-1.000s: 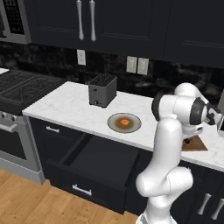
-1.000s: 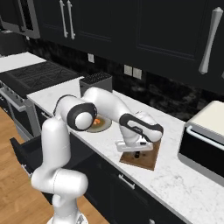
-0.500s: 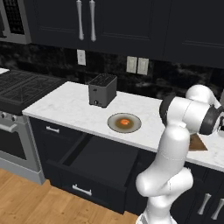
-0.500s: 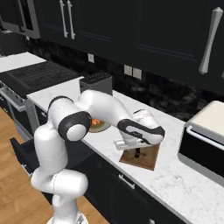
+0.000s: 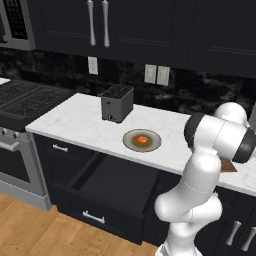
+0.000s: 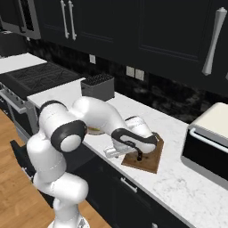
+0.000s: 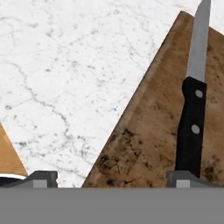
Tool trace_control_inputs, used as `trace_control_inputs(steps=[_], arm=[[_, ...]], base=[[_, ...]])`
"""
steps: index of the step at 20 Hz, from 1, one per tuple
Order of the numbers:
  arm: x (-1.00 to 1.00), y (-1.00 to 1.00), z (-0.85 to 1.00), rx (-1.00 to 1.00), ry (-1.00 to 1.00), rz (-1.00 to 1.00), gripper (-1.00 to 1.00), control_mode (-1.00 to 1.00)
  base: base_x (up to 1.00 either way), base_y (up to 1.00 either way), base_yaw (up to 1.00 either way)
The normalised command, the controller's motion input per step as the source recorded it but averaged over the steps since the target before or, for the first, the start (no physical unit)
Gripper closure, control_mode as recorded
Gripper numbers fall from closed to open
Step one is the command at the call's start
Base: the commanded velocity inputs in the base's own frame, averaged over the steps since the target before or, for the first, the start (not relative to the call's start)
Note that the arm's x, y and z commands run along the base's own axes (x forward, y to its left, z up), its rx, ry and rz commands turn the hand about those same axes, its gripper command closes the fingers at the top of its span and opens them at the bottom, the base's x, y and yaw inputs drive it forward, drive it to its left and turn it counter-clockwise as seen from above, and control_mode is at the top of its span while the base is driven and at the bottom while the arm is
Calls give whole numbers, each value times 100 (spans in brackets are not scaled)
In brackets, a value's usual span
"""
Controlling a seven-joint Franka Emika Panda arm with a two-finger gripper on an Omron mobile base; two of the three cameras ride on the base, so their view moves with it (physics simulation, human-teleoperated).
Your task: Pick up the knife from the drawer and place it on the cutting board. Then place the meat from the plate to the cutting board.
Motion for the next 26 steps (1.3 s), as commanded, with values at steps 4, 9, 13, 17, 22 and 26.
trace_control_inputs(steps=[4,9,13,17,22,26], arm=[[44,73,100,20,31,23,-100,-100],[60,60,100,16,32,25,-100,-100],[55,46,100,6,28,18,-100,-100],[43,30,100,8,26,11,-100,-100],[32,14,100,6,25,4,-100,-100],[-3,0,43,6,6,0,-100,-100]], base=[[0,0,0],[0,0,0],[0,0,0],[0,0,0],[0,0,0],[0,0,0]])
